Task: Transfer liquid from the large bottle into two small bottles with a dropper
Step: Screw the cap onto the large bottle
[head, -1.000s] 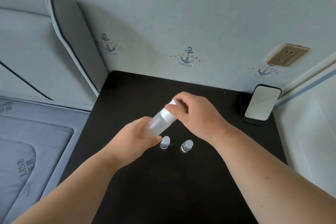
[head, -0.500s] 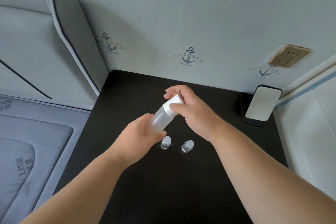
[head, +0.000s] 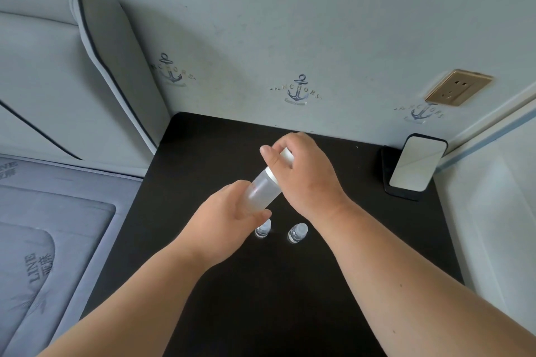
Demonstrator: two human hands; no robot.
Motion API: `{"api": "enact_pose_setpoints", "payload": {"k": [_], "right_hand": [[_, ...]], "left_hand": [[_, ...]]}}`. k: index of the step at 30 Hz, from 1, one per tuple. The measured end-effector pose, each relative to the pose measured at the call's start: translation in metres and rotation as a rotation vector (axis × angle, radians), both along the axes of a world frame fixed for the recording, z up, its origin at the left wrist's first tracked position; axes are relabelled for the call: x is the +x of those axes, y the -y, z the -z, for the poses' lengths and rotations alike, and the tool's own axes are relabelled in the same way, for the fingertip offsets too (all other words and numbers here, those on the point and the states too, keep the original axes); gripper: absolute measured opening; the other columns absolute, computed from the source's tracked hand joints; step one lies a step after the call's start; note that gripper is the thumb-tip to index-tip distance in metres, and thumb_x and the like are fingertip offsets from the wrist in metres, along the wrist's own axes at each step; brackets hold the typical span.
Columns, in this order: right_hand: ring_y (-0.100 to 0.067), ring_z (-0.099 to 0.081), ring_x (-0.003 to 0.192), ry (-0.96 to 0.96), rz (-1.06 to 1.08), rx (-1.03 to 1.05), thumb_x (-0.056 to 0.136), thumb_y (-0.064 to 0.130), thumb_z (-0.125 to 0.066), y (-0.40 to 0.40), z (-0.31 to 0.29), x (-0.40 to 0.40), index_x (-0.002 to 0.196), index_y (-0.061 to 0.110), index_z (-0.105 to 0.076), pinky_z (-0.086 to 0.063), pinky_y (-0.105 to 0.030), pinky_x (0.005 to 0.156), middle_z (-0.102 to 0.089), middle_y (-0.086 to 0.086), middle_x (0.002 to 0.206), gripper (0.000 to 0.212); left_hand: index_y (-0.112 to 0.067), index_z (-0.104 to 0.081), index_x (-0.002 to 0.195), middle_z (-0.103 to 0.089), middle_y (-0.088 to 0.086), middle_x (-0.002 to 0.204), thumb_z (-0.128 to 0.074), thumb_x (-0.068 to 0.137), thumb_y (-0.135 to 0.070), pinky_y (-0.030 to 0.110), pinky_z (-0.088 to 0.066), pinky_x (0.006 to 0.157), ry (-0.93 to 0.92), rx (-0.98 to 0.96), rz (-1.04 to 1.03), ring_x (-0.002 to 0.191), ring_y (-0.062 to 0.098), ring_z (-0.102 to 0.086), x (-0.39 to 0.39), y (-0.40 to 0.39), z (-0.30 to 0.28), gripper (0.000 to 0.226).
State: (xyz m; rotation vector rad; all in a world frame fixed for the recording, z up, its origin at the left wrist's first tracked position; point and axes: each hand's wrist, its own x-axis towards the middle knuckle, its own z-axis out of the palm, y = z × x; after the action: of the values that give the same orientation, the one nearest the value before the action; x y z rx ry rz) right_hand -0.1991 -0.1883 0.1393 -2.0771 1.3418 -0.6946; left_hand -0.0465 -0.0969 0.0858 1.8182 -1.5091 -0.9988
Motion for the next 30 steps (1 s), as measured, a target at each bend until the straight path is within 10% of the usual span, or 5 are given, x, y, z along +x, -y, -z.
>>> {"api": "enact_pose_setpoints", "payload": {"k": [9,16,19,24,30], "right_hand": [[-0.001,-0.060,0.110,0.259,-0.259,0.450,0.098,0.024,-0.054,0.003,-0.007,-0.017,0.114,0.040,-0.059,-0.045,-0.023,0.089,-0.064,0.017,0.115,0.024],[-0.005,-0.059,0.078,-0.116,-0.009,-0.007,0.095,0.059,-0.054,0.002,0.000,-0.010,0.100,0.030,-0.060,-0.041,-0.015,0.062,-0.061,0.013,0.085,0.030],[0.002,-0.060,0.099,0.164,-0.023,0.107,0.098,0.047,-0.057,0.001,0.004,-0.009,0.107,0.031,-0.061,-0.044,-0.009,0.077,-0.063,0.014,0.108,0.019],[-0.010,-0.060,0.122,0.409,-0.271,0.550,0.095,0.017,-0.052,0.006,0.003,-0.027,0.123,0.039,-0.059,-0.045,-0.042,0.108,-0.061,0.014,0.127,0.036],[0.002,-0.062,0.095,0.098,-0.016,0.247,0.086,0.056,-0.068,0.010,0.005,-0.026,0.117,0.037,-0.062,-0.047,-0.017,0.077,-0.066,0.019,0.104,0.036]], "left_hand": [[-0.041,-0.057,0.093,-0.053,-0.017,0.062,-0.069,0.081,-0.049,0.029,-0.039,0.053,-0.226,0.087,-0.003,0.049,0.006,-0.048,0.006,0.001,0.001,0.018],[-0.043,-0.055,0.094,-0.056,-0.020,0.073,-0.069,0.083,-0.050,0.026,-0.041,0.053,-0.121,0.053,0.026,0.054,0.004,-0.051,-0.002,0.002,0.001,0.019],[-0.042,-0.057,0.092,-0.055,-0.017,0.066,-0.069,0.081,-0.051,0.026,-0.039,0.051,-0.182,0.076,0.037,0.050,0.005,-0.050,-0.002,0.005,-0.002,0.019],[-0.042,-0.058,0.091,-0.054,-0.010,0.062,-0.070,0.084,-0.047,0.029,-0.040,0.049,-0.267,0.137,0.013,0.048,0.008,-0.046,0.005,0.006,-0.004,0.015],[-0.045,-0.057,0.090,-0.058,-0.012,0.065,-0.068,0.078,-0.054,0.025,-0.043,0.052,-0.214,0.134,0.026,0.053,0.007,-0.052,0.006,0.008,-0.004,0.018]]}}
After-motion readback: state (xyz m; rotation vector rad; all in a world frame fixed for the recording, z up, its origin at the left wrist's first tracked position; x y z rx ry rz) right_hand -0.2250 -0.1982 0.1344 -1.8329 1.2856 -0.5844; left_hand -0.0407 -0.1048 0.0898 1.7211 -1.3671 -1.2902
